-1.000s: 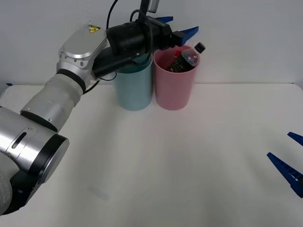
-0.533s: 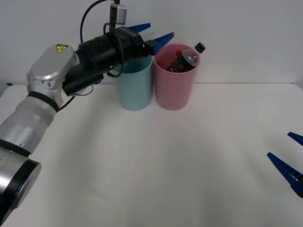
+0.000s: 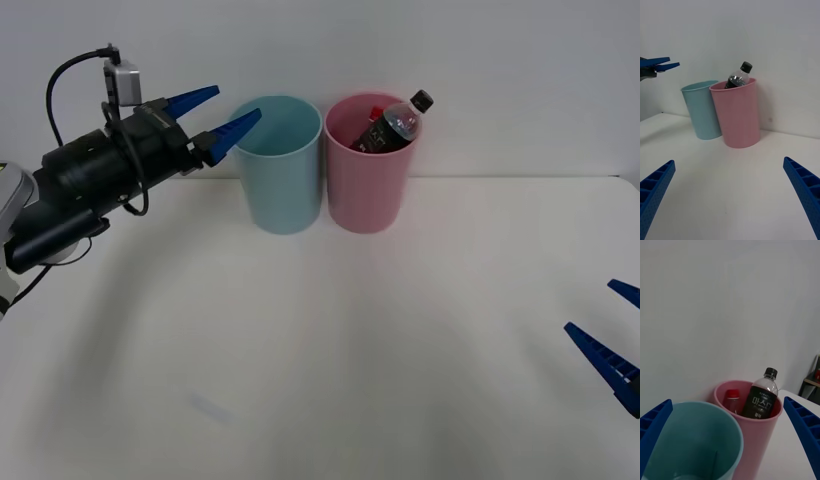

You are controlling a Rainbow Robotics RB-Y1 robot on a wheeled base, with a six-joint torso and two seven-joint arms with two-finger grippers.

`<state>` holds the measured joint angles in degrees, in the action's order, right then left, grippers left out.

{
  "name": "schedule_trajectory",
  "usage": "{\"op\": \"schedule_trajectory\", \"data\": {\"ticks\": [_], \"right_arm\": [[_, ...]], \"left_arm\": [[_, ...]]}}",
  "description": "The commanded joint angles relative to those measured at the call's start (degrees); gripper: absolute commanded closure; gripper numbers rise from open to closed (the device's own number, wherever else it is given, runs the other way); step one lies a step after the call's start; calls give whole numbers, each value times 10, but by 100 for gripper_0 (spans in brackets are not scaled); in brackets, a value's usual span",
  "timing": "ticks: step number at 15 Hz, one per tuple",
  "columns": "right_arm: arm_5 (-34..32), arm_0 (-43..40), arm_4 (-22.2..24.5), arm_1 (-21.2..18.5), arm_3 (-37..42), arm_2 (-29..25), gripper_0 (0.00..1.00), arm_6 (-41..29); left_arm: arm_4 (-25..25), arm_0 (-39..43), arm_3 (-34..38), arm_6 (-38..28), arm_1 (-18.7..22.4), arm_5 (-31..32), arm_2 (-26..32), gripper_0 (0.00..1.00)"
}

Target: Grasp the object on the table and drop it into the matching bin: aluminum can to the light blue bin, PET bottle to the pink bin.

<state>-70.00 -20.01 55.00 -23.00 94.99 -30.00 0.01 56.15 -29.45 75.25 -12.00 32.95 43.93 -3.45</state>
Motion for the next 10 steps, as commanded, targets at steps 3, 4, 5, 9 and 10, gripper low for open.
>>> {"op": "schedule_trajectory", "data": {"ticks": [3, 4, 5, 9, 10], "right_arm": [[0, 0, 0, 0, 0, 0, 0, 0], [0, 0, 0, 0, 0, 0, 0, 0], [0, 0, 0, 0, 0, 0, 0, 0], [0, 0, 0, 0, 0, 0, 0, 0], [0, 0, 0, 0, 0, 0, 0, 0]], "left_arm": [[34, 128, 62, 18, 15, 84, 135, 0], [46, 152, 76, 20, 15, 101, 163, 0], [55, 172, 85, 22, 15, 121, 189, 0], [74, 244, 111, 32, 17, 199, 281, 0], [73, 270, 126, 33, 18, 202, 293, 0]]}}
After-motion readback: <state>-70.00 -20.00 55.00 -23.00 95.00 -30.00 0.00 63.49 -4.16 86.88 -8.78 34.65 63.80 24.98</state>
